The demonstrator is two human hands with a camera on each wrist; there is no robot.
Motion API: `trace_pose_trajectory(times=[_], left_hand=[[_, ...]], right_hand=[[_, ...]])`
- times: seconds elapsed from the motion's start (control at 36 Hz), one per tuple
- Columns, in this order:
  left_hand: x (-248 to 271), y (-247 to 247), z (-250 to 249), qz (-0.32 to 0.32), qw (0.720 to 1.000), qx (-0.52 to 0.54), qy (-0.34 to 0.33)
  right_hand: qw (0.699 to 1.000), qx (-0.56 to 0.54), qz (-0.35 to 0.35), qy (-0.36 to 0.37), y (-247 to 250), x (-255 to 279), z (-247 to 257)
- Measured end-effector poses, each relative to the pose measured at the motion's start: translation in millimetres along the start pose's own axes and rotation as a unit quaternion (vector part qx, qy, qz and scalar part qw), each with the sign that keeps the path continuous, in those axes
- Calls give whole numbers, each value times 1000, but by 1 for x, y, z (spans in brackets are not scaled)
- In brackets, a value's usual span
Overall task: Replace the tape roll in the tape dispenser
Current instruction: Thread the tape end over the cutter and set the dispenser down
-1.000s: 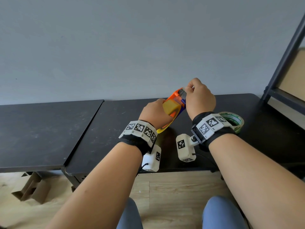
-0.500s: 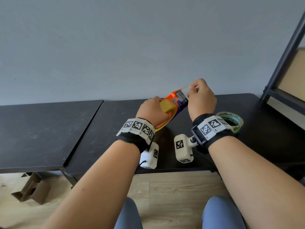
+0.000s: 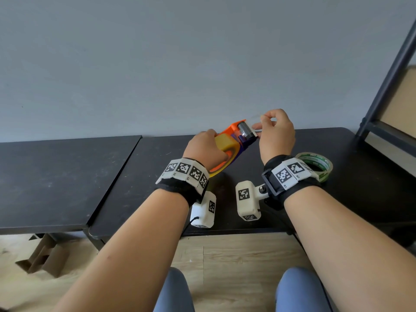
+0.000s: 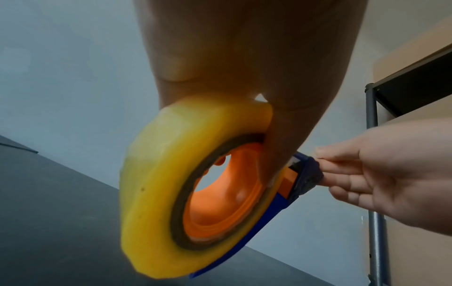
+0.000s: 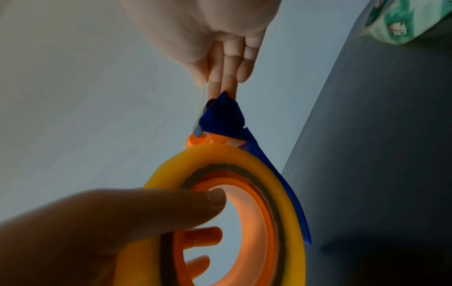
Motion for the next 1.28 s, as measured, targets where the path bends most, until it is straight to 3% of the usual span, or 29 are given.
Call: trace_pose_trajectory(times=[0.28, 0.72, 0.81, 0.89, 1.03, 1.22, 1.28], left_hand=[[-2, -1, 5, 0, 1000, -14, 21], [-6, -7, 13, 10, 995, 94, 8], [-7, -6, 17, 17, 993, 120, 0], [-6, -5, 20, 23, 990, 139, -6], [-4, -3, 25, 36, 984, 176, -4], [-4, -1, 27, 38, 983, 181, 5], [-4, 0, 28, 38, 983, 182, 5]], right_hand=[[996, -68, 42, -27, -4, -3, 5], [983, -127, 88, -100, -5, -8, 3], [978, -109, 133, -118, -6, -11, 6], [956, -146, 173, -186, -5, -11, 5], [882, -278, 238, -296, -3, -5, -1], [832, -336, 297, -327, 1, 2, -10], [830, -330, 299, -338, -1, 4, -8]])
Point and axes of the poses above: each hand's wrist, its own x-axis away from the middle knuckle, its own y-axis out of the back of the hand, z = x × y, the point moved 2 cm from there along -x, towards the middle knuckle, and after that the axes turned 12 degrees about z, right-handed, at the moved point
